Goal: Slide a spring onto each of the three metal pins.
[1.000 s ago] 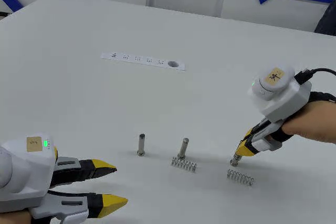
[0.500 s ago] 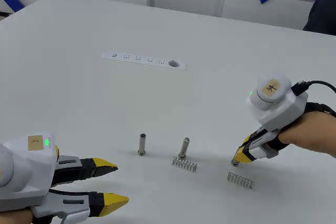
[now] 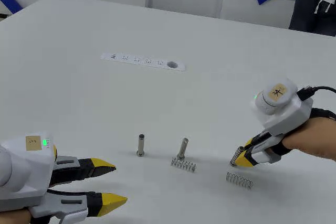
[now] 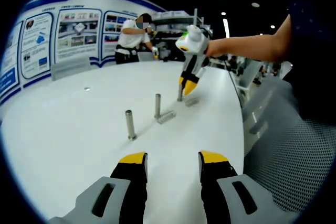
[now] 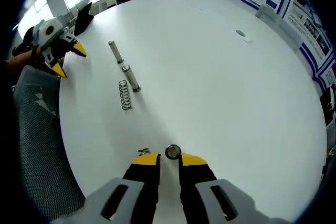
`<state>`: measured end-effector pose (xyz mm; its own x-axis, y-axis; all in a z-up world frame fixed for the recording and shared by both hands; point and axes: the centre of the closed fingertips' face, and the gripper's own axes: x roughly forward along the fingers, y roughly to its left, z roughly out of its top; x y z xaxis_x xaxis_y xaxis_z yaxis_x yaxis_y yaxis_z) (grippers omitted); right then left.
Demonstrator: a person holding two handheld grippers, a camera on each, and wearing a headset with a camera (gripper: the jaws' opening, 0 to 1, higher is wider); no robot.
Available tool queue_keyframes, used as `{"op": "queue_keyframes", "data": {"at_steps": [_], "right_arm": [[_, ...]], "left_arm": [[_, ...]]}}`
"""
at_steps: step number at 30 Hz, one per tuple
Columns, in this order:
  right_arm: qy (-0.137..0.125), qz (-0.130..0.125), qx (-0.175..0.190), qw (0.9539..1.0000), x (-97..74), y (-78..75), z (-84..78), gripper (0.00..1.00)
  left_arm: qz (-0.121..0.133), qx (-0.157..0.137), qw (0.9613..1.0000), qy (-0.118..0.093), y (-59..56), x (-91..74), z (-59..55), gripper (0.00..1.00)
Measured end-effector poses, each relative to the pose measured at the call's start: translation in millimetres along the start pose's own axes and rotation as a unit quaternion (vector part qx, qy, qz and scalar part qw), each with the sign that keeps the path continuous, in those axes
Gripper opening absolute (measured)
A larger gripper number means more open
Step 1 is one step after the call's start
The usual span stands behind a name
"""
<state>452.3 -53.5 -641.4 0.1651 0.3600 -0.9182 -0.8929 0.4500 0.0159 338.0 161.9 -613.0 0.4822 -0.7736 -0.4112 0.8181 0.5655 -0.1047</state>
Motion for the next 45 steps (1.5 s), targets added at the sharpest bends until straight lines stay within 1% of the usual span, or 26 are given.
{"op": "queue_keyframes", "data": {"at_steps": [3,8,11,14,19,22,26,29,34,41,45], "right_arm": [[-0.001,0.004,0.004,1.0,-1.2,2.2,-5.9,0.15],[-0.003,0.02,0.006,0.9998,-3.0,12.6,-13.5,0.15],[0.002,0.027,0.002,0.9996,0.9,15.8,-19.0,0.15],[0.006,0.033,-0.003,0.9994,3.7,22.2,-21.9,0.15],[0.016,0.036,-0.026,0.9989,8.9,30.2,-24.8,0.15],[0.029,0.031,-0.049,0.9979,11.8,32.5,-30.1,0.14],[0.04,0.027,-0.074,0.9961,14.6,34.1,-35.3,0.12],[0.035,0.027,-0.078,0.996,13.9,35.3,-34.3,0.12],[0.034,0.029,-0.085,0.9954,10.9,43.8,-32.1,0.12],[0.024,0.04,-0.104,0.9934,5.4,63.5,-18.9,0.11],[0.018,0.053,-0.127,0.9903,3.5,81.6,-6.7,0.11]], "left_arm": [[-0.001,0.001,1.0,0.001,-0.2,0.6,0.5,0.4],[-0.004,0.003,1.0,0.002,-0.8,1.5,1.1,0.4],[-0.005,0.003,1.0,0.001,-1.3,1.9,2.0,0.4],[-0.005,0.003,1.0,0.0,-2.2,1.8,2.9,0.39],[-0.005,0.004,1.0,0.002,-2.4,0.4,1.9,0.39],[-0.004,0.005,1.0,0.001,-2.3,-0.6,2.6,0.39],[-0.004,0.005,1.0,0.001,-2.9,-0.5,3.2,0.39],[-0.006,0.007,1.0,0.002,-4.5,1.0,3.3,0.38],[-0.014,0.011,0.9998,0.003,-9.4,5.1,5.5,0.38],[-0.029,0.02,0.9994,0.005,-16.6,12.7,8.7,0.37],[-0.042,0.029,0.9986,0.01,-21.6,19.2,10.2,0.36]]}}
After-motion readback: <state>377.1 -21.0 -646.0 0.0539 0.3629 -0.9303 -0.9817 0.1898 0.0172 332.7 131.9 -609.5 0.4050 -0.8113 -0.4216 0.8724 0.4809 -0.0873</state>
